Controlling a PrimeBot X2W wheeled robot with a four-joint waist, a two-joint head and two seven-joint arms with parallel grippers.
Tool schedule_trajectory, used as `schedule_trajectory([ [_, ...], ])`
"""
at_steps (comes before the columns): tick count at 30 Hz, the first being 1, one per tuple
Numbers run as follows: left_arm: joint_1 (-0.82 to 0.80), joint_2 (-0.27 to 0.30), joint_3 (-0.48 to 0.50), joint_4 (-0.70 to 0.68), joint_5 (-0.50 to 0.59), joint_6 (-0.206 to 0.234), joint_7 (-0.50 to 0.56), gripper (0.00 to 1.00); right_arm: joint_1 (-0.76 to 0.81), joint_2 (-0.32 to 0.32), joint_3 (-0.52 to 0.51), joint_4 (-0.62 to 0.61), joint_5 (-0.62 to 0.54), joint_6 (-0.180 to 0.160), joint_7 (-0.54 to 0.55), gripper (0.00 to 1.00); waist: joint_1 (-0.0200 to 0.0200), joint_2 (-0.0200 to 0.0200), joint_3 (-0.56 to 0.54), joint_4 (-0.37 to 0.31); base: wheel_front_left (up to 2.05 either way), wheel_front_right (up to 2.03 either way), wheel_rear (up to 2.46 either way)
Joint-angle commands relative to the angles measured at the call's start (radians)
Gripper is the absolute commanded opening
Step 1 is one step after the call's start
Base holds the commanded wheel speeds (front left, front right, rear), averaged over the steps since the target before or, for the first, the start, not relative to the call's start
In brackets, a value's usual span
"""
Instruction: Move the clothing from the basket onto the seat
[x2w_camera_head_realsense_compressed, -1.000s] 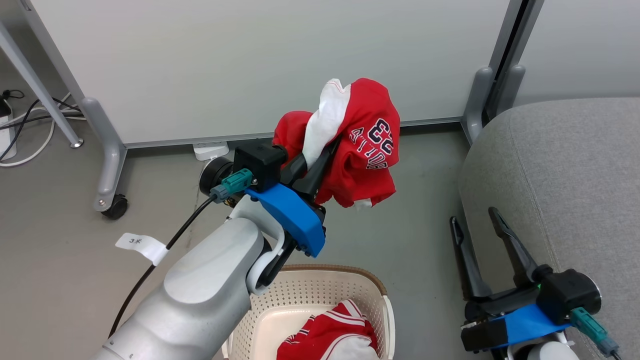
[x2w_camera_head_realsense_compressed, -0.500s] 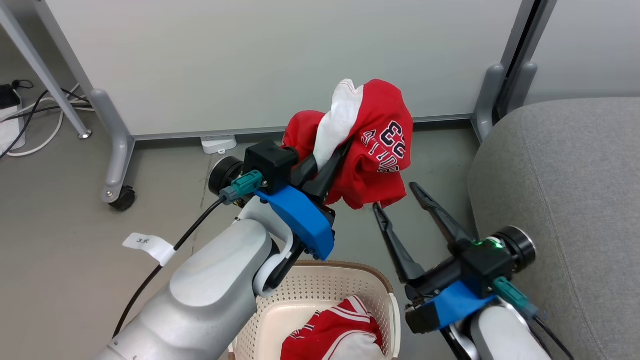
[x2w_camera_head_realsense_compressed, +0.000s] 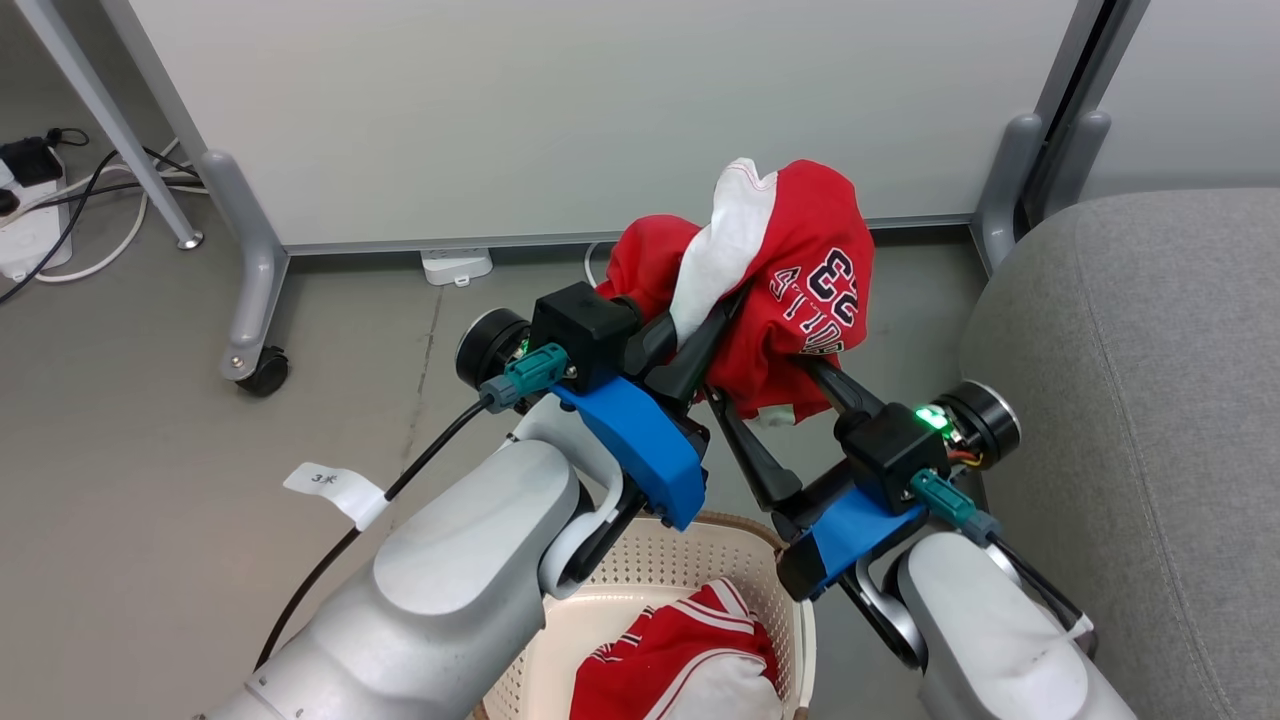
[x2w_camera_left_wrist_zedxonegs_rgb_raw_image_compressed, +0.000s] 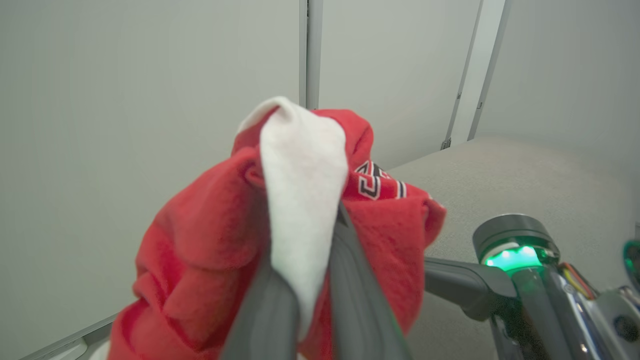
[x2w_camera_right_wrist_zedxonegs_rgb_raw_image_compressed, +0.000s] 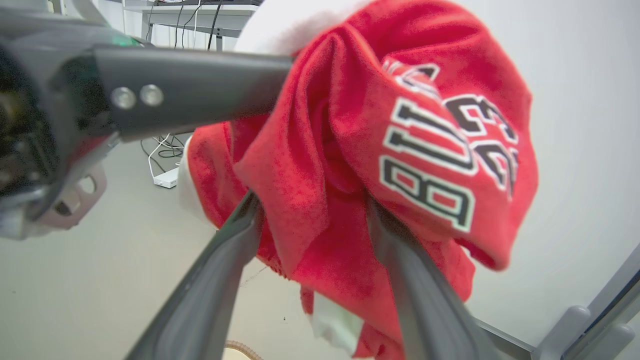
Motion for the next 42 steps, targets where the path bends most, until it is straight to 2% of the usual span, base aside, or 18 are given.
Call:
schedule_trajectory([
  [1,-0.009,-0.001,0.0,-0.001,0.003,-0.002,-0.005,0.0,-0.017,0.002,0.002,0.003,-0.005,0.001,-0.001,1.0,-0.0001,-0.0001,0.002,0.0,0.0,0.0,0.0],
  [2,-0.01,-0.003,-0.002,0.0,0.002,-0.003,-0.006,0.0,-0.026,0.003,0.005,0.005,0.003,0.001,-0.001,1.0,-0.0001,-0.0001,0.003,0.001,0.0,0.0,0.0],
  [4,-0.013,-0.005,-0.003,0.002,0.001,-0.006,-0.008,0.0,-0.037,0.003,0.017,0.016,0.026,0.001,-0.001,0.0,-0.0001,-0.0001,0.006,0.002,0.0,0.0,0.0],
  [13,-0.018,-0.005,-0.004,0.015,-0.005,-0.009,-0.015,0.0,-0.053,0.003,0.04,0.026,0.067,0.001,-0.001,0.0,-0.0001,-0.0001,0.013,-0.004,0.0,0.0,0.0],
  [36,-0.028,-0.002,-0.011,0.037,-0.006,-0.002,-0.027,0.0,-0.053,0.003,0.049,0.029,0.087,0.001,-0.001,0.0,-0.0001,-0.0001,0.013,-0.011,0.0,0.0,0.0],
  [37,-0.027,-0.002,-0.014,0.041,-0.006,-0.002,-0.023,0.09,-0.053,0.003,0.049,0.029,0.088,0.001,-0.001,0.0,-0.0001,-0.0001,0.013,-0.011,0.0,0.0,0.0],
  [38,-0.027,-0.003,-0.015,0.042,-0.007,-0.002,-0.02,0.39,-0.054,0.003,0.049,0.029,0.09,0.001,-0.001,0.0,-0.0001,-0.0001,0.014,-0.012,0.0,0.0,0.0],
  [39,-0.028,-0.004,-0.016,0.044,-0.007,-0.001,-0.019,0.95,-0.054,0.003,0.05,0.028,0.091,0.001,-0.001,0.0,-0.0001,-0.0001,0.014,-0.012,0.0,0.0,0.0],
  [40,-0.028,-0.004,-0.015,0.045,-0.008,0.002,-0.019,1.0,-0.055,0.003,0.051,0.028,0.093,0.001,-0.001,0.0,-0.0001,-0.0001,0.015,-0.012,0.0,0.0,0.0],
  [42,-0.03,-0.006,-0.016,0.047,-0.008,0.001,-0.02,1.0,-0.053,0.003,0.052,0.026,0.097,0.001,-0.001,0.0,-0.0001,-0.0001,0.016,-0.012,0.0,0.0,0.0],
])
